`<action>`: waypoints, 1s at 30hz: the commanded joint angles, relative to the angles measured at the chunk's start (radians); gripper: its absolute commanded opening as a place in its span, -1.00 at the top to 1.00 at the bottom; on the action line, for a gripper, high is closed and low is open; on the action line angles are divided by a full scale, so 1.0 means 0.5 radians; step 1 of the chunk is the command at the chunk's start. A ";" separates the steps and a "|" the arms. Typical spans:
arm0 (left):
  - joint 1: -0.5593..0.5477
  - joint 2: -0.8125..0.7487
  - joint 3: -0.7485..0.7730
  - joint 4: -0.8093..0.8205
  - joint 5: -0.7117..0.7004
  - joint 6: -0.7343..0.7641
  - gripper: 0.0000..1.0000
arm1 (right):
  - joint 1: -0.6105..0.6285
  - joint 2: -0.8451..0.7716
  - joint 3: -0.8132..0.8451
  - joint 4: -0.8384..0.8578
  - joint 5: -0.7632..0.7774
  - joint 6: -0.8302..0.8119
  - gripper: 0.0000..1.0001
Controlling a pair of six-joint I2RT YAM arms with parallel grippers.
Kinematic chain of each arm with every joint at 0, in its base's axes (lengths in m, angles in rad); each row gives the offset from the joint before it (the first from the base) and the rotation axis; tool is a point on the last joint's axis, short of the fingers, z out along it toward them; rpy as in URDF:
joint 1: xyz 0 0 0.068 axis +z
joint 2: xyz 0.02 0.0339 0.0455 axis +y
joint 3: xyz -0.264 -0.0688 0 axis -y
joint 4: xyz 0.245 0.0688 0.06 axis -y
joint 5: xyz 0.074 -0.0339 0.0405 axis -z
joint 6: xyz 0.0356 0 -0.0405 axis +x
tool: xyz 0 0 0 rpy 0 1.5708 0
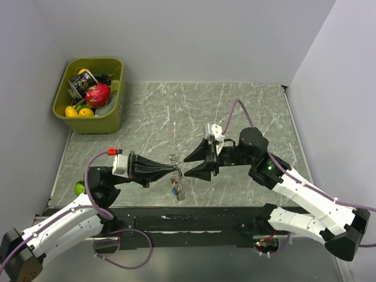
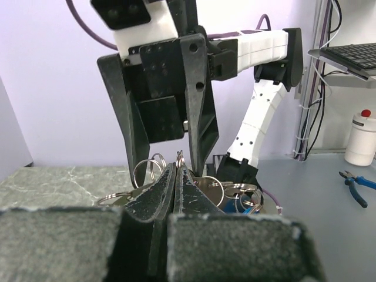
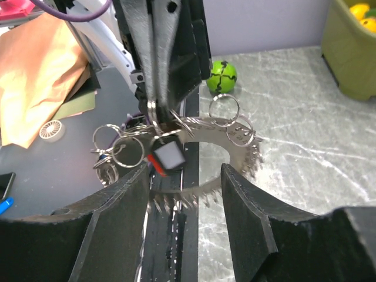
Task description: Put the keys on the keyring
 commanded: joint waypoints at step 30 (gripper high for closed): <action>-0.006 -0.013 0.050 0.150 -0.001 0.056 0.98 | 0.060 0.128 -0.004 0.181 -0.044 0.088 0.85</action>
